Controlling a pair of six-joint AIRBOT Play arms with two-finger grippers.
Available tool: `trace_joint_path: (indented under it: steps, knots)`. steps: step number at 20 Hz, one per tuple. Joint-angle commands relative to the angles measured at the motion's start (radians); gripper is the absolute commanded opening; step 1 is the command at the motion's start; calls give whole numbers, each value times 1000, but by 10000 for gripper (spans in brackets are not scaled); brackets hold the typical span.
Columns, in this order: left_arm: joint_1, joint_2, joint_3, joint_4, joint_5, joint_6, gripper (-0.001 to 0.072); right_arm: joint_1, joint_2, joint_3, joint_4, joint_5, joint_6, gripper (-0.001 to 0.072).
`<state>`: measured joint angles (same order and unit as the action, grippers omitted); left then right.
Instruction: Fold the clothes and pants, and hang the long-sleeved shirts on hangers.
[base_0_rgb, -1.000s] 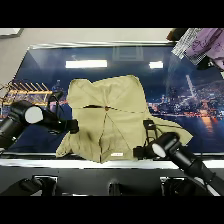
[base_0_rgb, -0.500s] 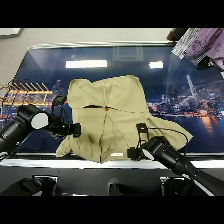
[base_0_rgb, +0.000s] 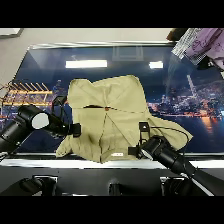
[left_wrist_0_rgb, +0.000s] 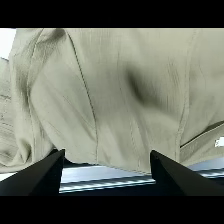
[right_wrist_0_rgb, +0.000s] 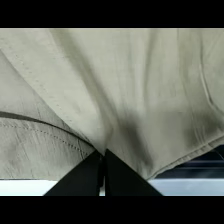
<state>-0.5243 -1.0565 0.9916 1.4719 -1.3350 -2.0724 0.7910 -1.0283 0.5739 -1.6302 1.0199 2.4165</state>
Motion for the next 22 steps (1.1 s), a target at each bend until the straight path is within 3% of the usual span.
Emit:
trace_joint_path:
  steps: [1, 6, 10, 15, 22]
  knots:
    - [-1, -1, 0, -2, 0, 0, 611, 1, -2, 9, -5, 40, 68, 23]
    - [-62, -17, 0, -5, 9, -5, 611, 1, 82, 105, -5, 194, 68, 22]
    - [-197, -120, 1, -10, 52, -85, 611, 1, 132, 123, -1, 264, 68, 23]
    - [-326, -247, 2, -10, 92, -158, 611, 1, 132, 123, 22, 275, 74, 23]
    - [-333, -359, 64, -13, 159, -196, 611, 1, 132, 123, 22, 274, 76, 23]
